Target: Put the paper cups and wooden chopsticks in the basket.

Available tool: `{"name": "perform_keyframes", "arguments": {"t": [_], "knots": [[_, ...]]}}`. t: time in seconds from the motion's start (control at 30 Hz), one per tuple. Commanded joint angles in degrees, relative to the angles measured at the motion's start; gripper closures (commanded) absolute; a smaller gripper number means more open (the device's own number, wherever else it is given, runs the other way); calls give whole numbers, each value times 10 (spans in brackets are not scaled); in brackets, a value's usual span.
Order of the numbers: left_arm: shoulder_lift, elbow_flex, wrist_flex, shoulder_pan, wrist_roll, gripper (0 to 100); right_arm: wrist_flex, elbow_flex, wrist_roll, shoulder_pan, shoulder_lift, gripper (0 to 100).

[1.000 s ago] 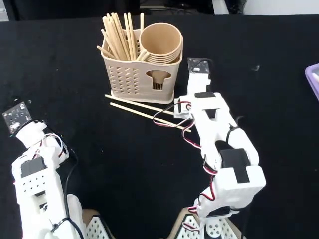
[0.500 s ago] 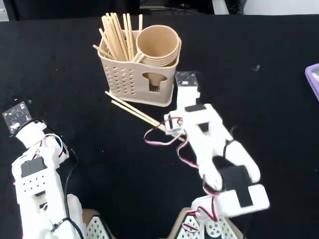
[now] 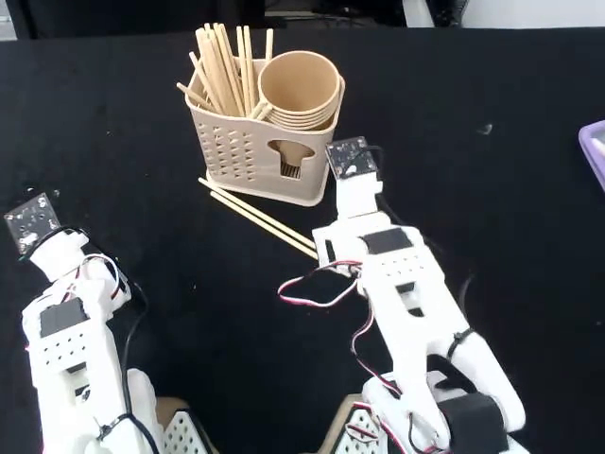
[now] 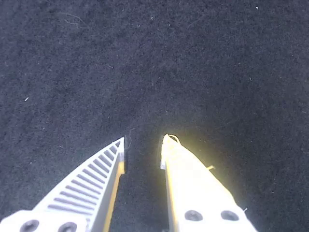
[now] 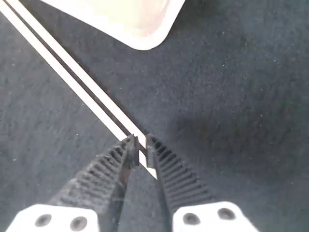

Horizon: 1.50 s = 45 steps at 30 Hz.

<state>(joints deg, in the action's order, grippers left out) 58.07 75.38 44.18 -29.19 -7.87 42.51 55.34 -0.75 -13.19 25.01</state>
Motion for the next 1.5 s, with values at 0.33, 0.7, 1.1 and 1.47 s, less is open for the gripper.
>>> {"name": "perform_keyframes", "arguments": {"t": [0.33, 0.7, 1.1, 1.47], "knots": [[11, -11, -9, -4, -2, 866, 166, 10, 290, 92, 27, 756], [11, -12, -9, -1, -2, 866, 201, -43, 502, 22, 22, 751], [11, -12, -10, -4, -2, 866, 90, -31, 442, -125, -27, 750], [11, -11, -10, -4, -2, 866, 66, -102, 441, -123, -202, 755]]}}
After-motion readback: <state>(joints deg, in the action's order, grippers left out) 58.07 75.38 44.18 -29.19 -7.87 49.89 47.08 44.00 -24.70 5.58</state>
